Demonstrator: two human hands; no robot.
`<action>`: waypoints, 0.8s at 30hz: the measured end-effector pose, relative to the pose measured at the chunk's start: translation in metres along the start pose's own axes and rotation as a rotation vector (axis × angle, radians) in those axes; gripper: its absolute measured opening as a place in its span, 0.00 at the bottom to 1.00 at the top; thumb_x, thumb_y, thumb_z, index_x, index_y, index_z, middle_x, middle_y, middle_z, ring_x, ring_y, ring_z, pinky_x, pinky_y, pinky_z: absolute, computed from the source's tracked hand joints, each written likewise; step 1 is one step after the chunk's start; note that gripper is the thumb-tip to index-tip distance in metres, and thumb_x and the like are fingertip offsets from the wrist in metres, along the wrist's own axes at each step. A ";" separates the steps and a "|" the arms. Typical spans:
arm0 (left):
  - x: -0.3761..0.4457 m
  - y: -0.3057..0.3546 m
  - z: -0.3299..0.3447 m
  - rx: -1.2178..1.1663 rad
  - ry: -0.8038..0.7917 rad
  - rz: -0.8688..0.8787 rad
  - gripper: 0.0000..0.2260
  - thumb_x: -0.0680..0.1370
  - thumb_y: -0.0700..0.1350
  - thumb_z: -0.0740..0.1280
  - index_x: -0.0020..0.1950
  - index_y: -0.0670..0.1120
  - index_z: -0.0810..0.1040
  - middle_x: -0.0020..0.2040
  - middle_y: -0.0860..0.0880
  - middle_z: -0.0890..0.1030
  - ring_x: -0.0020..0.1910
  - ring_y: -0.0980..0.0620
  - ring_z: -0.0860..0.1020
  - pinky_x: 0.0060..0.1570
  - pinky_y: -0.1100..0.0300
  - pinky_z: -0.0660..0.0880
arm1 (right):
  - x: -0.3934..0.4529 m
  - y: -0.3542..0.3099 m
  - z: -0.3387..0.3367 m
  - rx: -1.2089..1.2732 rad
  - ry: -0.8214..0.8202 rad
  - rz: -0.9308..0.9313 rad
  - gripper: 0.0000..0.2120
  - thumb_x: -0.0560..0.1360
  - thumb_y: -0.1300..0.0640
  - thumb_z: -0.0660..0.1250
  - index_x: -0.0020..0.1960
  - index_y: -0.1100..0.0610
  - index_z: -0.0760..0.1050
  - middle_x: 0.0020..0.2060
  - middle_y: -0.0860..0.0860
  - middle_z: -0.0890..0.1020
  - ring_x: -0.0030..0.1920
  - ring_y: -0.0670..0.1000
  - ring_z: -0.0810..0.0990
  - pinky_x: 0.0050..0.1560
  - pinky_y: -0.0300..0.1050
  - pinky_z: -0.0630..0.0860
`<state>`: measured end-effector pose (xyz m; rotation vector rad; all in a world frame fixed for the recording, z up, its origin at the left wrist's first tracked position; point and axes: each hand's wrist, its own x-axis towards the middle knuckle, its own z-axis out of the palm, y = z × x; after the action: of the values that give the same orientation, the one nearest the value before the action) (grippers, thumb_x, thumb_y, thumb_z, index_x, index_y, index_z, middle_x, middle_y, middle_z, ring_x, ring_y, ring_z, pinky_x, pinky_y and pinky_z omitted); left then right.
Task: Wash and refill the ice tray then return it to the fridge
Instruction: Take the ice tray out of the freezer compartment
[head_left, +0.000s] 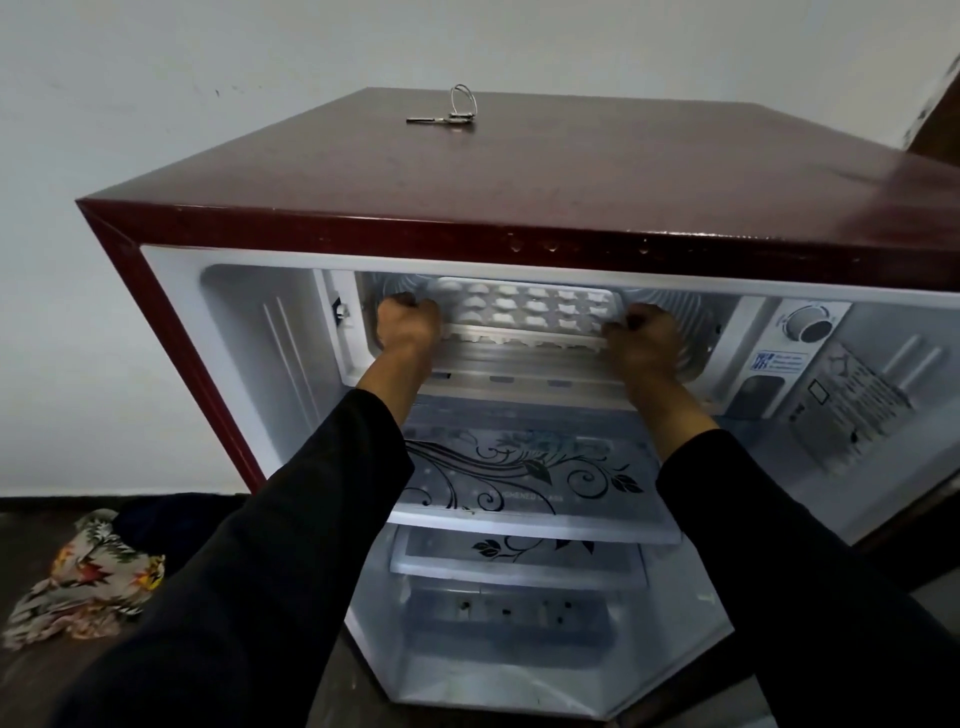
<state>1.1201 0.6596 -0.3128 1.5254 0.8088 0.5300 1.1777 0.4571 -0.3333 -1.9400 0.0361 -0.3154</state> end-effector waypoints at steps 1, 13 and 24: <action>0.001 0.000 0.000 -0.021 0.006 0.003 0.14 0.78 0.37 0.59 0.62 0.34 0.73 0.52 0.38 0.77 0.58 0.38 0.76 0.46 0.56 0.71 | -0.002 -0.002 -0.001 0.033 0.000 0.002 0.21 0.72 0.70 0.65 0.28 0.52 0.63 0.26 0.47 0.67 0.29 0.46 0.67 0.28 0.41 0.60; -0.058 0.003 -0.037 -0.338 0.012 -0.023 0.15 0.75 0.29 0.58 0.38 0.49 0.69 0.37 0.51 0.72 0.43 0.49 0.71 0.43 0.61 0.71 | -0.063 -0.031 -0.038 0.371 0.192 0.223 0.10 0.73 0.69 0.66 0.45 0.54 0.77 0.42 0.47 0.79 0.48 0.49 0.78 0.48 0.33 0.71; -0.186 -0.029 -0.103 -0.475 -0.085 -0.005 0.17 0.76 0.29 0.59 0.61 0.43 0.72 0.55 0.46 0.78 0.51 0.50 0.76 0.43 0.65 0.74 | -0.184 -0.019 -0.117 0.632 0.256 0.362 0.17 0.71 0.72 0.70 0.59 0.65 0.77 0.45 0.53 0.82 0.44 0.48 0.81 0.47 0.36 0.80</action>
<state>0.9181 0.5870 -0.3036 1.0990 0.5694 0.6004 0.9705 0.3903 -0.3121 -1.2288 0.4033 -0.2864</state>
